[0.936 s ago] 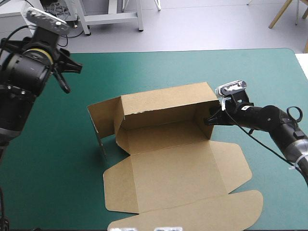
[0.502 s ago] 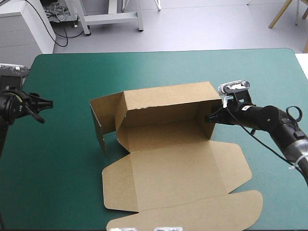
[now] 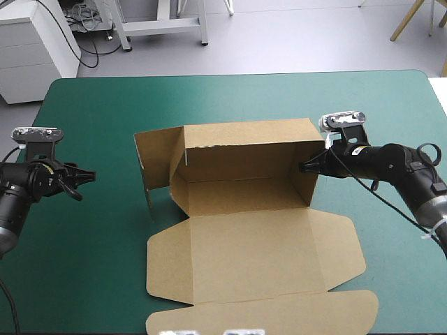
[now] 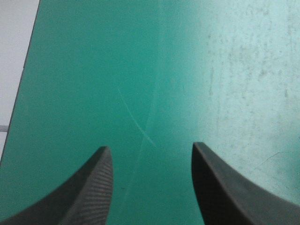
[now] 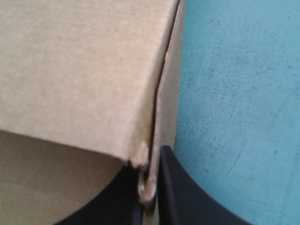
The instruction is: Fold the box
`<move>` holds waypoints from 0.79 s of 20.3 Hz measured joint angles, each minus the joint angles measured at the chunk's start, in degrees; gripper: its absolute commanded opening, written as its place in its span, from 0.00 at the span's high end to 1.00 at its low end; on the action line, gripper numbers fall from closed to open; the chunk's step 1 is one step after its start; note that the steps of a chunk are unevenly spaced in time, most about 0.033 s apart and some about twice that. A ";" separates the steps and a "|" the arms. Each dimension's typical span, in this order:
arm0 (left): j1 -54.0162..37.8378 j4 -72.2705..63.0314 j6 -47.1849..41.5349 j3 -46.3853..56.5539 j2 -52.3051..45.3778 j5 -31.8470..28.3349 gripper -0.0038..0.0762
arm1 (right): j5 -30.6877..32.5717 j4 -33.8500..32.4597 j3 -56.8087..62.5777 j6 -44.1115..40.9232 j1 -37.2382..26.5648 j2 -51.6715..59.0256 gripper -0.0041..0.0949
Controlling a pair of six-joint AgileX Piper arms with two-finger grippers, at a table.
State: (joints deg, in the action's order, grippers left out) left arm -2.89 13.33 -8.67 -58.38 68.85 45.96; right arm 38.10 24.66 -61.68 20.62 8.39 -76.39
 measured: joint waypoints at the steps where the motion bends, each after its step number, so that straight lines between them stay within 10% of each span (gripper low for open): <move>1: 0.00 0.00 0.00 0.00 0.00 -0.12 0.50 | 2.24 -2.24 -1.81 -1.94 0.00 -0.12 0.97; 7: 0.00 -0.12 0.00 0.07 -0.07 -0.25 0.50 | 26.60 -13.96 -22.13 -11.39 0.00 -6.41 0.97; 16: 0.00 -0.14 0.25 0.07 -0.07 -0.30 0.51 | 31.40 -14.81 -32.24 -15.37 0.00 -20.28 0.93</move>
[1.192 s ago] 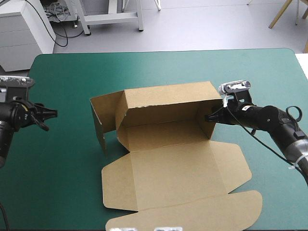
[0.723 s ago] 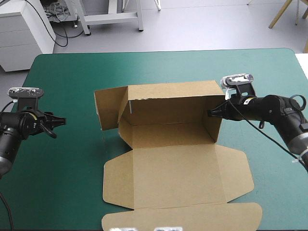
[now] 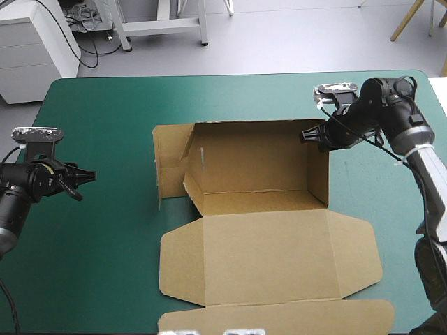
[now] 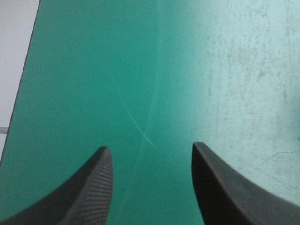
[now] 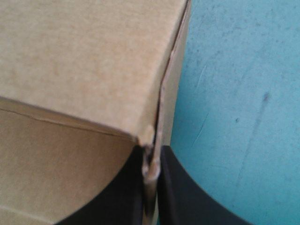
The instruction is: Fold the box
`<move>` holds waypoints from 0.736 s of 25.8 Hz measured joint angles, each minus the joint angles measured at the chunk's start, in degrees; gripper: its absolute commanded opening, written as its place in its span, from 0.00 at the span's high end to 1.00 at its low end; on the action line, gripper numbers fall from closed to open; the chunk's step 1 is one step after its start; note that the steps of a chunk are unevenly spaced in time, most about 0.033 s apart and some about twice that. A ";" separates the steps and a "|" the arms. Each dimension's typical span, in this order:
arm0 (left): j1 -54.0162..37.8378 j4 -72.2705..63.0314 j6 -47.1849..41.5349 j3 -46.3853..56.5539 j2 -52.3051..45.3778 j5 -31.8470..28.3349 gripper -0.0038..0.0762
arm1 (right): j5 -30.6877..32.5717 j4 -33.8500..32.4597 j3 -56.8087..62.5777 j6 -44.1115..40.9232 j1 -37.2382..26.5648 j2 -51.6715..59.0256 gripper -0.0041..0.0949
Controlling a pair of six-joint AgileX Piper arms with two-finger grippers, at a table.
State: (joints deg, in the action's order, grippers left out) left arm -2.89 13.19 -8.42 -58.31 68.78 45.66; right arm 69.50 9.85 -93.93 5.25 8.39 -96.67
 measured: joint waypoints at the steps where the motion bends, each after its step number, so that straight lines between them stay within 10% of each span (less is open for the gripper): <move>1: 0.00 0.00 0.00 0.01 0.00 0.00 0.51 | -0.30 -0.05 -1.54 0.00 0.00 -1.41 0.87; 9: 0.00 0.00 0.06 0.01 0.00 0.00 0.52 | -7.97 -0.15 -10.16 0.91 0.05 -10.12 0.35; 19: 0.00 0.00 1.06 0.11 0.00 0.05 0.52 | -9.34 -0.80 -17.27 1.73 0.05 -15.04 0.24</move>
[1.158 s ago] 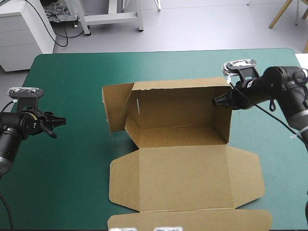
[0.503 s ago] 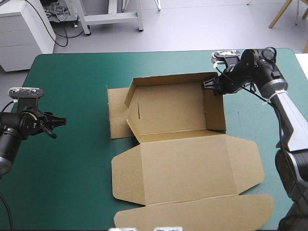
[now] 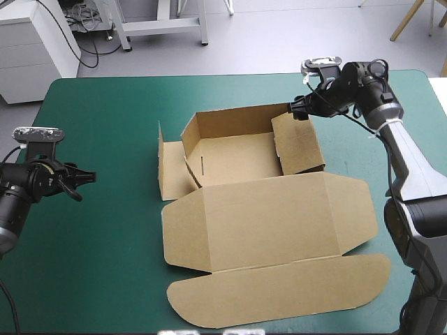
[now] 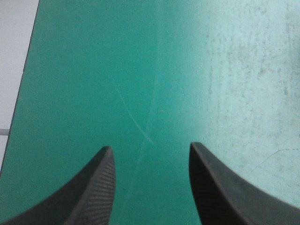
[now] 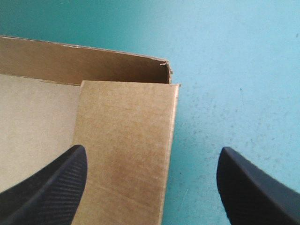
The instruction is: Fold the box
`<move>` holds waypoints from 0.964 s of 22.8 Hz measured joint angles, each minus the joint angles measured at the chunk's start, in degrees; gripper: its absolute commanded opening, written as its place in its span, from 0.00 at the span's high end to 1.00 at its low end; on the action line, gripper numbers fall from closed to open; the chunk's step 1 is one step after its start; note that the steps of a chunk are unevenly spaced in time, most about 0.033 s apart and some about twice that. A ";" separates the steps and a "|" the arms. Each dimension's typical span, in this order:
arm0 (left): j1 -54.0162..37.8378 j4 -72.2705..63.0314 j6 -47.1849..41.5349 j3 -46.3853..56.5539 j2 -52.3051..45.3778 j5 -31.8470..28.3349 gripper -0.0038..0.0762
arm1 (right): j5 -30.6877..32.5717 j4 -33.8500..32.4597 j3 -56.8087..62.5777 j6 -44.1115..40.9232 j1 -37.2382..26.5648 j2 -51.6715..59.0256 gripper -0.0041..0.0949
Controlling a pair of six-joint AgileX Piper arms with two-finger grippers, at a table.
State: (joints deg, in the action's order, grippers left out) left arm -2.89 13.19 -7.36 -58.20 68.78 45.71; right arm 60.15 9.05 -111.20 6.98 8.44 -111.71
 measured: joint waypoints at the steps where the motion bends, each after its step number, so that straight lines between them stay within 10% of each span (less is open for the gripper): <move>1: 0.00 0.00 0.00 0.00 0.00 0.00 0.52 | 1.47 -0.03 -1.47 0.00 0.00 0.00 0.24; 7: 0.00 -0.05 0.00 0.00 -0.02 -0.12 0.52 | 9.87 -2.52 -7.13 -2.81 0.37 1.19 0.24; 22: 0.00 -0.89 0.92 0.00 -0.02 -0.18 0.52 | 6.43 -9.05 3.99 -6.23 4.87 0.68 0.24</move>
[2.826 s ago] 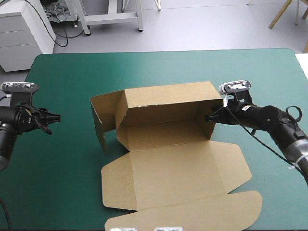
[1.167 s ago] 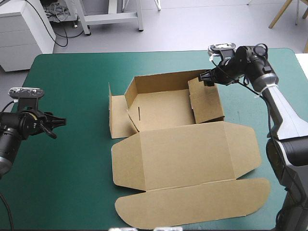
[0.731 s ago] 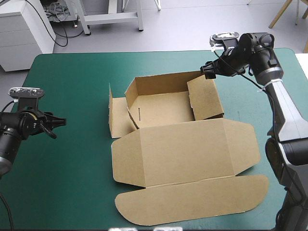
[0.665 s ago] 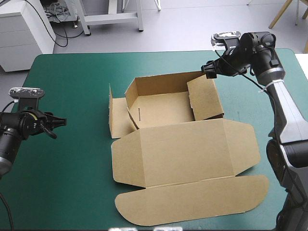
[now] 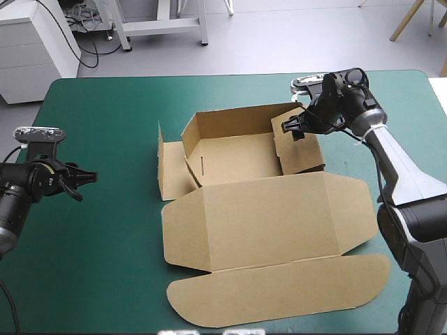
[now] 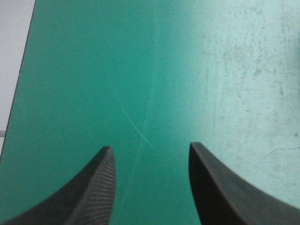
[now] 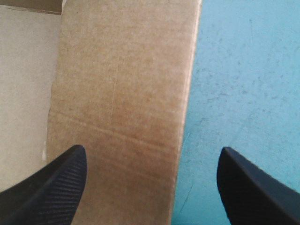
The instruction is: Fold the box
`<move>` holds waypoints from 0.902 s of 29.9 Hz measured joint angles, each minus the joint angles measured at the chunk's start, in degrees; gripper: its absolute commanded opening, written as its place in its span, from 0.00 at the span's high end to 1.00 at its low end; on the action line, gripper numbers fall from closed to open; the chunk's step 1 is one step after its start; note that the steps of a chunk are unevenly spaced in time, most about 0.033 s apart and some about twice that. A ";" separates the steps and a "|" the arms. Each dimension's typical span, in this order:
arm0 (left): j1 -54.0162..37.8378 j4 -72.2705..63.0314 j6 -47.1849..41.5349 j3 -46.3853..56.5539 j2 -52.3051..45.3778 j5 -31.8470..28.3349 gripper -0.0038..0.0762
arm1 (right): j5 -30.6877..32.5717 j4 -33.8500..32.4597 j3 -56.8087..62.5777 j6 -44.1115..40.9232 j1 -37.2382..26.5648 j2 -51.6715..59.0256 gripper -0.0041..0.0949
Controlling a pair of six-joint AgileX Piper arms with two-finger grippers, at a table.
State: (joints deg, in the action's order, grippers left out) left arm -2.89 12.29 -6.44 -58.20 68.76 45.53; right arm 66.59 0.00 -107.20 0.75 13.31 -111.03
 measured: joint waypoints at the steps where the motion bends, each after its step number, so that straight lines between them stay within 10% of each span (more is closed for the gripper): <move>1: 0.00 -0.11 0.14 0.00 0.00 0.00 0.52 | -0.48 0.00 0.00 0.00 -0.04 -0.65 0.24; 7: -0.06 -0.91 0.62 0.00 0.00 0.18 0.52 | -1.50 0.00 0.00 0.00 -0.04 -4.94 0.35; 14: -0.06 -1.08 0.98 0.00 0.00 0.24 0.52 | -2.16 0.00 0.00 -0.43 -0.04 -6.45 0.98; 27: -0.06 -1.21 1.03 0.00 0.00 0.24 0.52 | -3.55 0.00 0.00 0.23 -0.20 -5.82 0.98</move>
State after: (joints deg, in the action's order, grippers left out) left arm -2.95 11.08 -5.41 -58.20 68.76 45.77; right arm 63.03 0.00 -107.20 0.97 13.11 -116.84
